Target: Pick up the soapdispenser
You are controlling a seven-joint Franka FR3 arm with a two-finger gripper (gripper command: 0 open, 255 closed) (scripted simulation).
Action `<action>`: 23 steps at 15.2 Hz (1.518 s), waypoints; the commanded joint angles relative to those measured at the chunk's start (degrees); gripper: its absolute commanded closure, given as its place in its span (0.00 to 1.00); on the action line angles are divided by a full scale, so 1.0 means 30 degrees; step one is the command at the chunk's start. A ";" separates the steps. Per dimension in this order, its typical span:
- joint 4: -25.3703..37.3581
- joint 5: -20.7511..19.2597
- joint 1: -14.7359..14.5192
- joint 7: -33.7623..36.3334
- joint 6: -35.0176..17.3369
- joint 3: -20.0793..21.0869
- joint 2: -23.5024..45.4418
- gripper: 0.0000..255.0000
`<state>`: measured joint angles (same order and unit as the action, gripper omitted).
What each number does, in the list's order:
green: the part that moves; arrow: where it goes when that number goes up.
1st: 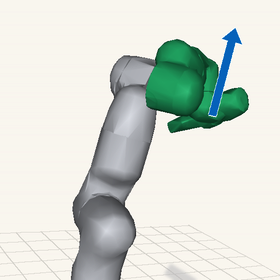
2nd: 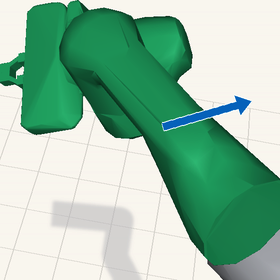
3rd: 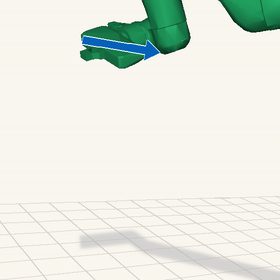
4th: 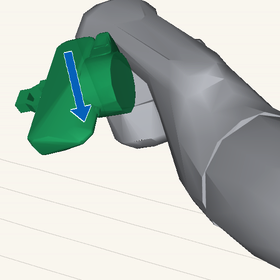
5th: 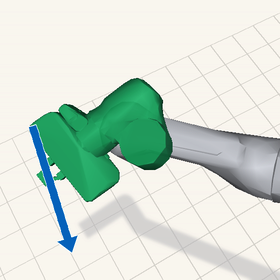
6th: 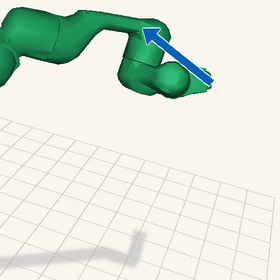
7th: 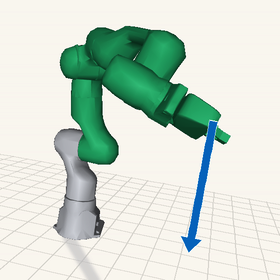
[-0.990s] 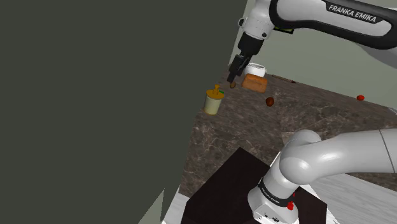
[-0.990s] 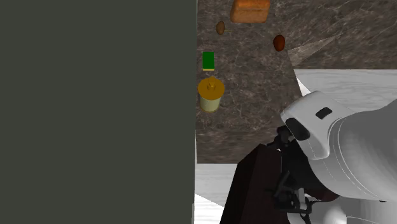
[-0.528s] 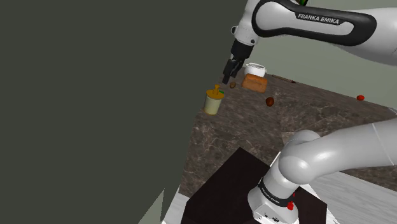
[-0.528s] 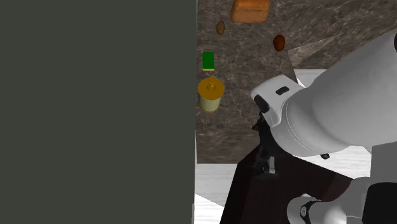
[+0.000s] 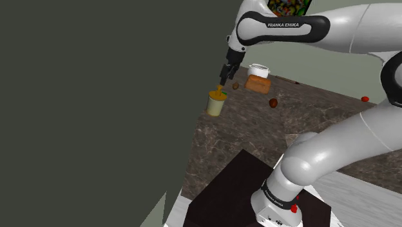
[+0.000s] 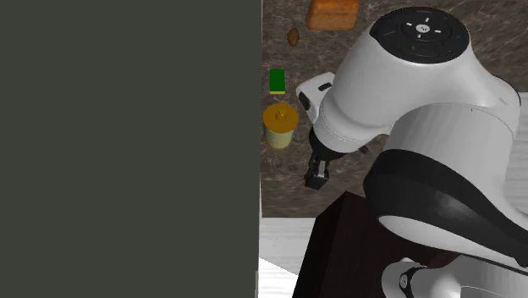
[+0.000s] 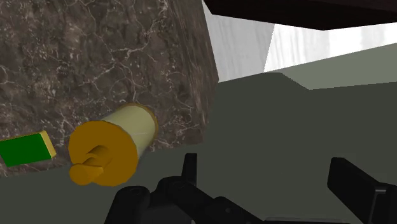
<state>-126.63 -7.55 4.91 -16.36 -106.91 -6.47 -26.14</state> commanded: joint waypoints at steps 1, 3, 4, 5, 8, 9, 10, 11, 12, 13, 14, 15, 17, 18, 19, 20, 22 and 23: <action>0.0268 -0.0229 0.0194 -0.0300 -0.0738 -0.0360 0.1094 0.00; 0.0850 -0.0383 0.0385 -0.0651 -0.1296 -0.0738 0.2314 0.00; 0.1173 -0.0441 0.0479 -0.0828 -0.1556 -0.0922 0.2935 0.00; 0.1516 -0.0485 0.0572 -0.1006 -0.1804 -0.1104 0.3563 0.00; 0.2675 -0.0535 0.0855 -0.1555 -0.2462 -0.1624 0.5487 0.00; 0.3104 -0.0523 0.0954 -0.1743 -0.2651 -0.1788 0.6140 0.00; 0.3555 -0.0496 0.1056 -0.1933 -0.2826 -0.1945 0.6800 0.00; 0.4029 -0.0456 0.1162 -0.2126 -0.2984 -0.2096 0.7466 0.00; 0.4524 -0.0403 0.1276 -0.2321 -0.3126 -0.2238 0.8138 0.00; 0.5043 -0.0337 0.1396 -0.2517 -0.3250 -0.2372 0.8816 0.00; 0.5586 -0.0259 0.1522 -0.2715 -0.3356 -0.2498 0.9500 0.00; 0.6152 -0.0171 0.1658 -0.2913 -0.3444 -0.2614 1.0190 0.00; 0.7363 0.0034 0.1953 -0.3307 -0.3562 -0.2819 1.1590 0.00; 0.8010 0.0147 0.2116 -0.3501 -0.3590 -0.2906 1.2301 0.00; 0.8685 0.0265 0.2291 -0.3692 -0.3596 -0.2980 1.3018 0.00; 0.9392 0.0387 0.2475 -0.3879 -0.3580 -0.3046 1.3744 0.00; 0.9923 0.0506 0.2673 -0.4024 -0.3774 -0.3084 1.4504 0.00; 0.9759 0.0510 0.2681 -0.3999 -0.4004 -0.3076 1.4574 0.00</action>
<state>-97.91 -6.22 12.71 -28.15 -118.48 -15.67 16.59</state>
